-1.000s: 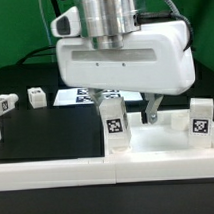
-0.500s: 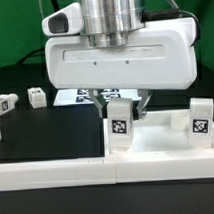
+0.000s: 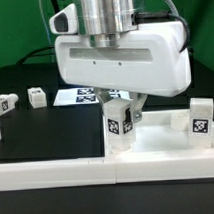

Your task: Assemble square table

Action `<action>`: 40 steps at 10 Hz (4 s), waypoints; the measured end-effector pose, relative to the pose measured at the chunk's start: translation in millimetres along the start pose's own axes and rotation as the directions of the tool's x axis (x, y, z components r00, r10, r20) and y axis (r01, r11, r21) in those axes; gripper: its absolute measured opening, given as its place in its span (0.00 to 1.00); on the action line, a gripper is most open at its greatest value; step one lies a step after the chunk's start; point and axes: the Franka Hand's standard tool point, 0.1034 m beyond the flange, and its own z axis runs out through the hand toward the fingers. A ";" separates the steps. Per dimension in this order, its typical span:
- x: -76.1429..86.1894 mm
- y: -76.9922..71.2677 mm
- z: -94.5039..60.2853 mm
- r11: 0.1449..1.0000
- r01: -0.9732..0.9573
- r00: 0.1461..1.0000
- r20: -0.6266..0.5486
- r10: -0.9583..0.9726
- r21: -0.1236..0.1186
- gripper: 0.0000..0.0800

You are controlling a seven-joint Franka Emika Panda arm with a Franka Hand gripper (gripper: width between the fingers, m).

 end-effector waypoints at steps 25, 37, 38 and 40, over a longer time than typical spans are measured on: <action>-0.1 -0.9 -3.9 0.938 0.346 0.938 0.018 -0.346 -0.034 0.37; -7.0 -5.0 -0.2 0.966 -0.259 0.965 0.052 0.258 -0.001 0.77; -7.5 -4.2 0.8 0.993 -0.121 0.992 0.041 0.121 -0.002 0.80; -9.7 -4.8 1.2 0.997 0.076 0.997 0.031 -0.075 -0.005 0.81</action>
Offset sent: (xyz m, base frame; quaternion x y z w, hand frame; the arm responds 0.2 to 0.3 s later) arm 0.0194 0.0162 0.0083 0.0811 -0.0254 0.3284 0.9407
